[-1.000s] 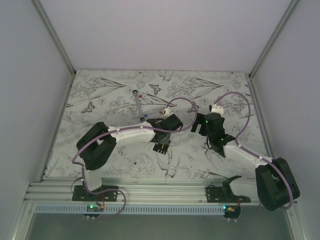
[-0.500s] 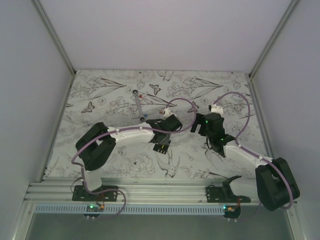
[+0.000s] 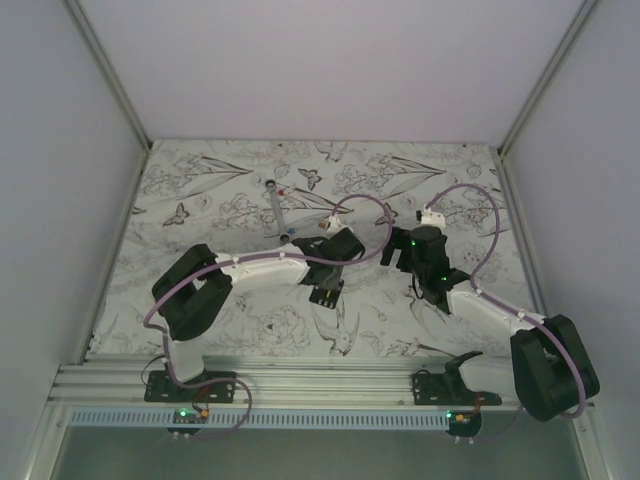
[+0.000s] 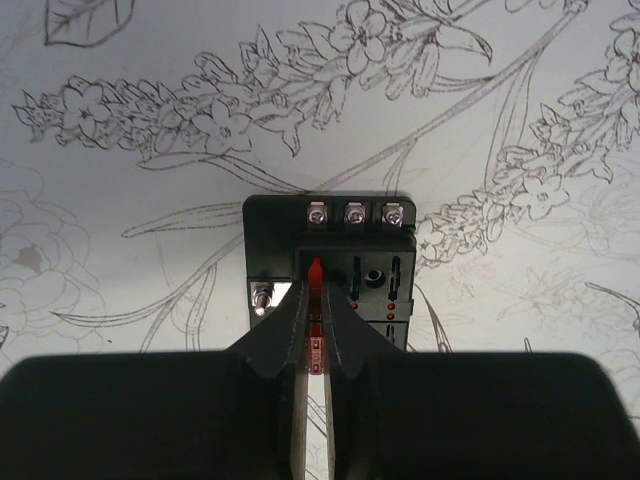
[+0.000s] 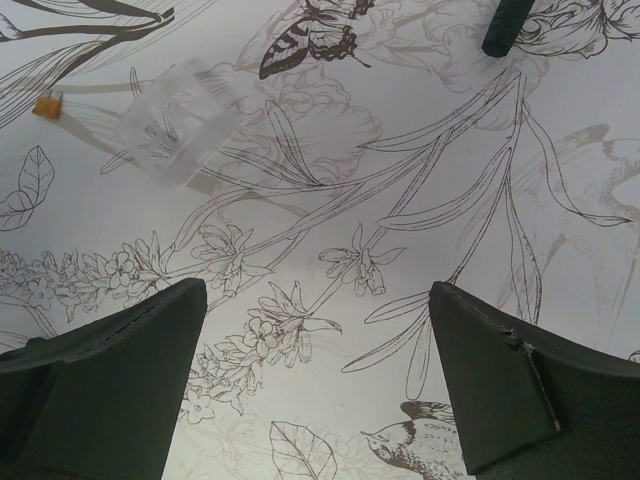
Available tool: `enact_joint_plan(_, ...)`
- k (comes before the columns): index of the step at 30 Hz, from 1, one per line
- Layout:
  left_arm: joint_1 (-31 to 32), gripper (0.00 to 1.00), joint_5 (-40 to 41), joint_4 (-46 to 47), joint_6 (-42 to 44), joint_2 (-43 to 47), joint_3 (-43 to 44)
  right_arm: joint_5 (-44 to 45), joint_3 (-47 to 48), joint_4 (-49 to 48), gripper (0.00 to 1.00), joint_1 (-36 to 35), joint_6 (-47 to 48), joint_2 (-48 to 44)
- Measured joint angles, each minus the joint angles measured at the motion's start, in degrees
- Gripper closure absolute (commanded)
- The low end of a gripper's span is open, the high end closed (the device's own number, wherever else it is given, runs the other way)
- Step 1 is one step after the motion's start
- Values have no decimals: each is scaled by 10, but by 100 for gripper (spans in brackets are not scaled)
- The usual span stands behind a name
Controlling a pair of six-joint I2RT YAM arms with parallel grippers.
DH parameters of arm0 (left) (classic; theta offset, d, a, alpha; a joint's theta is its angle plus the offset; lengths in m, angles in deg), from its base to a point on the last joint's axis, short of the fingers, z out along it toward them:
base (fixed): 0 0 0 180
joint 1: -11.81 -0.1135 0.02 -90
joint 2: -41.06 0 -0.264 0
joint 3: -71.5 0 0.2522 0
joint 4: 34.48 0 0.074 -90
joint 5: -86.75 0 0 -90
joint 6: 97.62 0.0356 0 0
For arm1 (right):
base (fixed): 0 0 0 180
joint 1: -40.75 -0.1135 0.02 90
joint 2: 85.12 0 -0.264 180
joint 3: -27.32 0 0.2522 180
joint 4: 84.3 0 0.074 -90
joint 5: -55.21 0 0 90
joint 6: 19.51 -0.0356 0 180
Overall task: Snap on the fuse box
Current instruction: Install the fuse at the fuse box base.
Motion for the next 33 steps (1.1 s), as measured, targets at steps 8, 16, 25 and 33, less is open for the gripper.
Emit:
enact_joint_plan(8, 2, 82, -23, -33, -7, 30, -15, -12, 0, 0, 0, 0, 0, 0)
enact_joint_plan(16, 2, 70, -21, -43, -5, 52, 6, -20, 0, 0, 0, 0, 0, 0)
enact_joint_plan(25, 2, 72, -19, -48, -5, 45, 18, -20, 0, 0, 0, 0, 2, 0)
enact_joint_plan(33, 2, 73, -18, -59, -7, 16, 23, -20, 0, 0, 0, 0, 2, 0)
